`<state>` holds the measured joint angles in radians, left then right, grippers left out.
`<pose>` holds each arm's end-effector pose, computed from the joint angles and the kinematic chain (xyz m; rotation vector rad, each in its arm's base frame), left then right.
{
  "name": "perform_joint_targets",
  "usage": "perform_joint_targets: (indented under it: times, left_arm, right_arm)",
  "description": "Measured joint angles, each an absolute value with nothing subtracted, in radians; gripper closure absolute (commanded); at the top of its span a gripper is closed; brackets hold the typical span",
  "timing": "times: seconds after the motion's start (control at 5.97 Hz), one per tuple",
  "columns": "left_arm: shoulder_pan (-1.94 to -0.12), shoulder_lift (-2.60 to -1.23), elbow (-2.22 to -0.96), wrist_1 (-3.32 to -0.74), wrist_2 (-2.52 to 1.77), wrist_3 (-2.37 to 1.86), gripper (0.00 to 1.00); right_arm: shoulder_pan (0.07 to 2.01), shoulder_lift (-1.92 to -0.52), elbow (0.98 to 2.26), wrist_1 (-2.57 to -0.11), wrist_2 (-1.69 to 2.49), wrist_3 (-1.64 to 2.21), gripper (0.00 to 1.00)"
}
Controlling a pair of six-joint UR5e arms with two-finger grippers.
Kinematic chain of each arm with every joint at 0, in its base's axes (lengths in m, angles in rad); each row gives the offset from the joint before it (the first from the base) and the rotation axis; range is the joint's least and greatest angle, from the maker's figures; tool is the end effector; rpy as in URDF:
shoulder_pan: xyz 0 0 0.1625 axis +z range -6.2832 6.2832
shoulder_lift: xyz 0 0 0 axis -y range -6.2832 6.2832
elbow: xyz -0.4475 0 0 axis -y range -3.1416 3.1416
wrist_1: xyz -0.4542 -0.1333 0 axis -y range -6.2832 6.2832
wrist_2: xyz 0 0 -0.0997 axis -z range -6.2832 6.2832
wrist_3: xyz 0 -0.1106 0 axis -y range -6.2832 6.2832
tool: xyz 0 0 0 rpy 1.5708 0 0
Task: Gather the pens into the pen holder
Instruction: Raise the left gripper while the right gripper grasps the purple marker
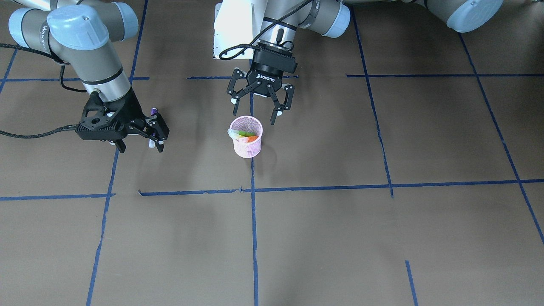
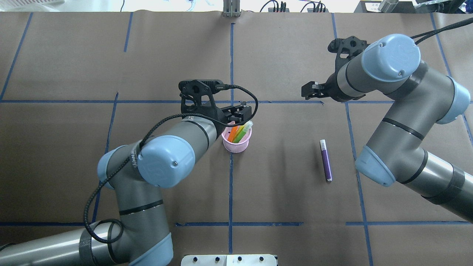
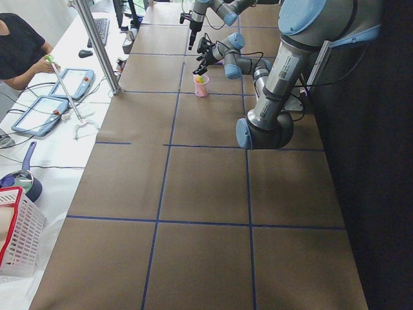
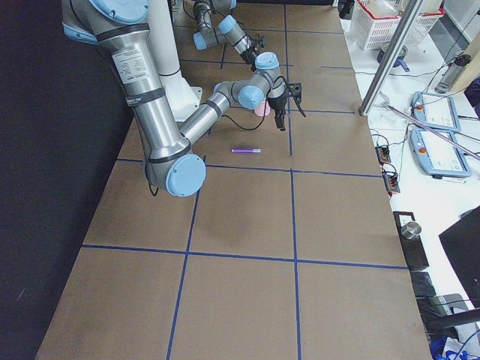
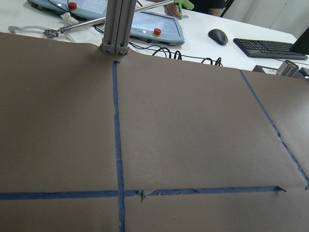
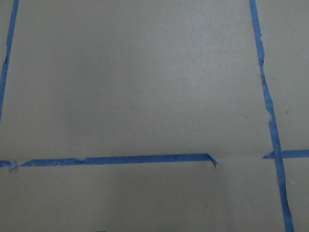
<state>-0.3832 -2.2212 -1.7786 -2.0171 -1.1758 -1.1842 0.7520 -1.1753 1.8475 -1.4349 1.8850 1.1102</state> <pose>0.5767 -0.4221 0.1056 0.7954 1.0657 -0.2546 -0.4236 -0.5319 0.2932 0.2127 -0.8278 0.1465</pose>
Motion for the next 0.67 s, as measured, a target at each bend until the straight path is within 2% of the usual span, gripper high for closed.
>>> perform_joint_targets:
  times: [0.33, 0.5, 0.67]
  left_arm:
    - [-0.446, -2.156, -1.816, -2.059, -1.279, -1.147, 0.0]
    - [-0.46, -2.136, -1.826, -2.065, -1.311, -1.146, 0.0]
    - [-0.465, -2.124, -1.829, -2.067, -1.322, -1.148, 0.0]
  right_arm:
    - [0.755, -1.18, 1.801, -1.486, 2.054, 1.073, 0.03]
    - [0.772, -1.178, 1.764, -1.528, 2.137, 1.01, 0.07]
    - [0.786, -1.179, 1.723, -1.555, 2.221, 0.952, 0.19]
